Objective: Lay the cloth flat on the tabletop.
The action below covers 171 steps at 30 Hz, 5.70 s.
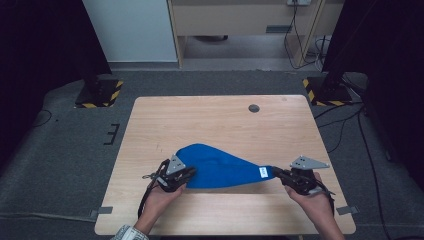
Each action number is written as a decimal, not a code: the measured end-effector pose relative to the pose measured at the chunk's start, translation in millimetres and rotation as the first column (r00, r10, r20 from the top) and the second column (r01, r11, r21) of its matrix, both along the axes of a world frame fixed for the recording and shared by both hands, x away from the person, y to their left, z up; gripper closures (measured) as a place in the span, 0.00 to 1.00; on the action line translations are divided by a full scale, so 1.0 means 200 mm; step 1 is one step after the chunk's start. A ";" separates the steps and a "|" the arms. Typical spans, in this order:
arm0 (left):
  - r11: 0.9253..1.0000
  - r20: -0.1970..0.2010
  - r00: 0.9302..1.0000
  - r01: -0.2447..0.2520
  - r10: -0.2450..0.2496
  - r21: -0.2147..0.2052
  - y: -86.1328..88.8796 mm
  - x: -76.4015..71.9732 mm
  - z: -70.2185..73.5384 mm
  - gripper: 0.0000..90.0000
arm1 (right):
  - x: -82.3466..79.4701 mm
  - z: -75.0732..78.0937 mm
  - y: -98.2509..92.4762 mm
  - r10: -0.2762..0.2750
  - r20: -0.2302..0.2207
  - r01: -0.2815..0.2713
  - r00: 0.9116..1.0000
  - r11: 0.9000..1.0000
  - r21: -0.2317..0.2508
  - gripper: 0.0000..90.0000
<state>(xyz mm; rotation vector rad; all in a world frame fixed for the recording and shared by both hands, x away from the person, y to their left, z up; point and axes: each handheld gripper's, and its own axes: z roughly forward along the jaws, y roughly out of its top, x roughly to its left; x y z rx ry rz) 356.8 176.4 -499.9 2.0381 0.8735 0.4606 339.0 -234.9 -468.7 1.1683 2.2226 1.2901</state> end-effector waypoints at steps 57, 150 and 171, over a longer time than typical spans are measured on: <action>0.984 0.245 0.967 -0.029 0.072 -0.175 0.07 -0.15 0.62 0.95 | -0.05 0.52 -0.01 0.003 0.242 -0.016 0.970 0.998 0.053 0.99; 0.972 -0.012 0.976 -0.216 0.216 -0.089 0.21 0.05 0.01 0.17 | 0.14 -0.19 0.08 -0.063 0.007 0.063 0.998 0.997 0.036 0.85; 0.978 -0.107 0.975 -0.202 0.196 -0.051 0.16 0.00 -0.07 0.22 | 0.02 -0.20 0.35 0.071 0.070 -0.068 0.995 0.996 -0.050 0.29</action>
